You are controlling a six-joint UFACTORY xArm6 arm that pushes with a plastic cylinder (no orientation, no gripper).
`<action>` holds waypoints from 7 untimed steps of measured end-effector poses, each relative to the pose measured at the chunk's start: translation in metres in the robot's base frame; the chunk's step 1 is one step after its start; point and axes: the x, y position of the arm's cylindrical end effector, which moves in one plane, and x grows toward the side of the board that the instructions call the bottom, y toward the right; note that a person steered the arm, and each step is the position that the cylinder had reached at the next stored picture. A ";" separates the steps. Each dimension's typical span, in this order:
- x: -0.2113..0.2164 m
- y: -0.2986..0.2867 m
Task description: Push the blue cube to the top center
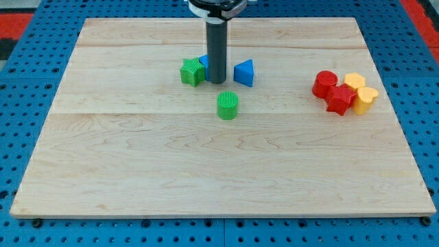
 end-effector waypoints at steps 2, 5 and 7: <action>-0.027 -0.014; -0.107 -0.024; -0.138 -0.023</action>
